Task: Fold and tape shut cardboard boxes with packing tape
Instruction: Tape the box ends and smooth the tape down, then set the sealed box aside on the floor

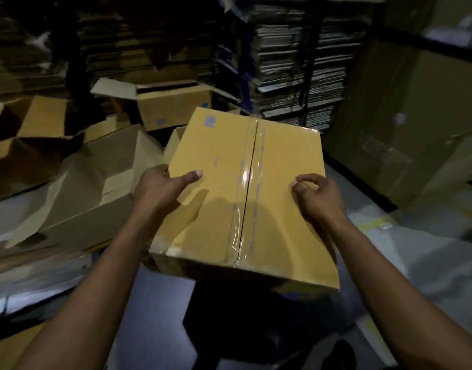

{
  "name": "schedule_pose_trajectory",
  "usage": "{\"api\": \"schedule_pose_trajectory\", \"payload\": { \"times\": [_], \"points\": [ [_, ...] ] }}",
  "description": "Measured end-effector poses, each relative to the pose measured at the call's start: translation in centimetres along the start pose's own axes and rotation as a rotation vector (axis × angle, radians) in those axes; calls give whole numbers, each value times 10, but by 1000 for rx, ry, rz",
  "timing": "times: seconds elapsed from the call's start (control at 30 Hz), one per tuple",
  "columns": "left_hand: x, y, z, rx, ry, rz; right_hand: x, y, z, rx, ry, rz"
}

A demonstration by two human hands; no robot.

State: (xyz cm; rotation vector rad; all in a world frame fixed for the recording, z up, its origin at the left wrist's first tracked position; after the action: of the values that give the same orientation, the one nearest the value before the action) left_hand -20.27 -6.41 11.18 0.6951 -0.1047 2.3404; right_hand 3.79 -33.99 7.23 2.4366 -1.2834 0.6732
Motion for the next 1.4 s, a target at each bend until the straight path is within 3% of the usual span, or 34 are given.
{"api": "schedule_pose_trajectory", "payload": {
  "times": [0.17, 0.33, 0.43, 0.57, 0.63, 0.8, 0.9, 1.0, 1.17, 1.3, 1.4],
  "points": [
    [-149, -98, 111, -93, -7, 0, 152, -104, 61, 99, 232, 41],
    [-375, -223, 206, -139, -96, -76, 316, -255, 201, 90, 265, 43],
    [-512, -276, 242, -124, -253, -149, 396, -329, 291, 10, 322, -89],
    [-682, -342, 225, -116, -461, -279, 447, -407, 421, -133, 548, -276],
    [-772, -376, 190, -66, -561, -372, 443, -444, 504, -205, 590, -302],
    [-991, -411, 43, -30, -612, -501, 388, -513, 768, -325, 428, -322],
    [-1094, -419, -64, 30, -595, -554, 344, -521, 905, -375, 461, -288],
    [-1164, -414, -151, 61, -610, -612, 301, -512, 999, -415, 486, -303],
    [-1241, -401, -254, 85, -723, -731, 243, -485, 1112, -495, 498, -405],
    [-1277, -382, -309, 29, -947, -925, 197, -462, 1160, -505, 650, -600],
    [-1284, -371, -324, -32, -1038, -936, 179, -445, 1171, -525, 752, -692]
  ]
}}
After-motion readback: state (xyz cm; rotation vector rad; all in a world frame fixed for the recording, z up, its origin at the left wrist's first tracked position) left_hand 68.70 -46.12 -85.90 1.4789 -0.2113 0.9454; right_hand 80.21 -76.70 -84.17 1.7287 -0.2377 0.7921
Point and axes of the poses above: each hand's wrist, its own y-axis away from the middle knuckle, its own x-axis out of the back of the hand, z = x × y, the point moved 1 cm from there along -y, towards the middle knuckle, and after that the axes turned 13 degrees about -z, right-handed, at the moved point
